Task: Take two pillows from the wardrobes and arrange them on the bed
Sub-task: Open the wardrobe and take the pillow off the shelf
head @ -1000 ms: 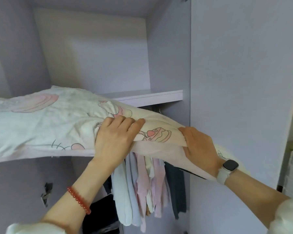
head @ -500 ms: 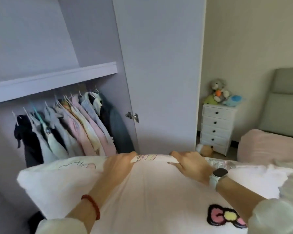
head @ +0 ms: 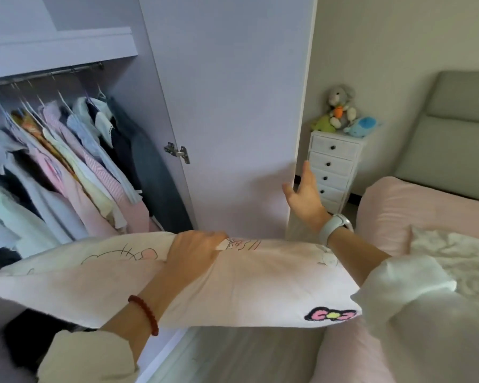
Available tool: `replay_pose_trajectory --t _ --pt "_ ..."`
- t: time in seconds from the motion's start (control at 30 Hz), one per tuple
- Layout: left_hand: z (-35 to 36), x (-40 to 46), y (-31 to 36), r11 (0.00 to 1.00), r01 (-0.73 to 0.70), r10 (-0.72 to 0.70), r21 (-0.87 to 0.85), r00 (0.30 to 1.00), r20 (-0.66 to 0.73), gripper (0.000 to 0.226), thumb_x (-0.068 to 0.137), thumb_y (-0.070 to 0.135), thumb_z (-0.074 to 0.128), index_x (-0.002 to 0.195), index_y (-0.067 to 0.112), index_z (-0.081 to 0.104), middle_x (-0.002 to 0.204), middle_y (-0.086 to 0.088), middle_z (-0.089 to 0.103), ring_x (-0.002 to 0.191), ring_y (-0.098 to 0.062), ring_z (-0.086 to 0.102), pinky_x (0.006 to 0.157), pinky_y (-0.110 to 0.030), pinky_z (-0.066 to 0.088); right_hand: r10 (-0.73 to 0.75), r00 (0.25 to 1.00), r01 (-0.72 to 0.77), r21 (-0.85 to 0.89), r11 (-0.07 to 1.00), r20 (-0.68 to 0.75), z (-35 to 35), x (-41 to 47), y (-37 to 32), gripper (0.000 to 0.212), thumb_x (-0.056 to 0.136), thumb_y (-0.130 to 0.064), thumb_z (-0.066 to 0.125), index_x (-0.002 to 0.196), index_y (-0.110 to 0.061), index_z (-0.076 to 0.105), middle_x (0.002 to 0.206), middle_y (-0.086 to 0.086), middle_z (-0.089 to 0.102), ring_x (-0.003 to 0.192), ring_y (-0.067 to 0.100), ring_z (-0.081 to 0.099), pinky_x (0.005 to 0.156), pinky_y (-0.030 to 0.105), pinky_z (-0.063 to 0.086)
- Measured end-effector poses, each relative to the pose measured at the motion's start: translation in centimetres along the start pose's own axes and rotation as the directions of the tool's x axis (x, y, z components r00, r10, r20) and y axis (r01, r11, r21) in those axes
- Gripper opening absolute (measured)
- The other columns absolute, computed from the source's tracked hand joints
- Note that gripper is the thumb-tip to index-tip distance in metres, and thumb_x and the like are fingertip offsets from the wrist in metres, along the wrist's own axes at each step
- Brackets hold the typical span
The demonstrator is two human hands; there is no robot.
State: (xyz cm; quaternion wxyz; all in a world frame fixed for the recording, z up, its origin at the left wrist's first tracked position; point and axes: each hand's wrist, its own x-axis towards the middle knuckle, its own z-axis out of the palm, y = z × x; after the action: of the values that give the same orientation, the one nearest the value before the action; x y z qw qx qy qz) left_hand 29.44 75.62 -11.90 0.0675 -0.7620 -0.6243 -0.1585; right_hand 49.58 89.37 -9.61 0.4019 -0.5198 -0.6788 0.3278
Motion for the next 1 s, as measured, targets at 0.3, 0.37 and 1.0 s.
replay_pose_trajectory --t 0.3,0.37,1.0 --pt "0.0 -1.7 -1.7 0.989 -0.027 0.032 0.145 0.999 -0.030 0.022 0.054 0.014 0.084 0.068 0.022 0.070 0.048 0.006 0.063 0.038 -0.012 0.055 0.035 -0.015 0.040 0.029 0.984 -0.005 0.131 0.991 -0.178 3.8 1.9 -0.7 0.078 0.082 -0.006 0.051 0.143 -0.013 0.002 0.146 0.017 0.022 0.133 0.030 0.025 0.109 0.034 0.022" --pt "-0.3 -2.8 -1.9 0.985 -0.012 0.016 0.170 1.000 -0.024 0.026 0.050 0.008 0.084 0.067 0.022 0.070 0.046 0.004 0.062 0.037 -0.014 0.055 0.033 -0.015 0.040 -0.052 0.980 0.080 0.142 0.987 -0.190 5.0 -0.6 -0.7 0.079 0.081 -0.003 0.052 0.143 -0.011 0.005 0.140 0.019 0.029 0.128 0.029 0.030 0.106 0.030 0.023" --pt "-0.2 -18.1 -1.1 0.866 0.500 -0.500 -0.021 0.862 -0.085 0.014 0.065 0.006 0.065 0.061 0.019 0.066 0.040 -0.007 0.055 0.035 -0.024 0.047 0.040 -0.019 0.018 -0.009 0.354 0.495 -0.179 0.850 0.935 11.8 -14.6 -1.9 0.061 0.076 -0.061 0.053 0.130 -0.037 0.038 0.122 -0.010 0.054 0.109 0.010 0.052 0.095 0.028 0.041"
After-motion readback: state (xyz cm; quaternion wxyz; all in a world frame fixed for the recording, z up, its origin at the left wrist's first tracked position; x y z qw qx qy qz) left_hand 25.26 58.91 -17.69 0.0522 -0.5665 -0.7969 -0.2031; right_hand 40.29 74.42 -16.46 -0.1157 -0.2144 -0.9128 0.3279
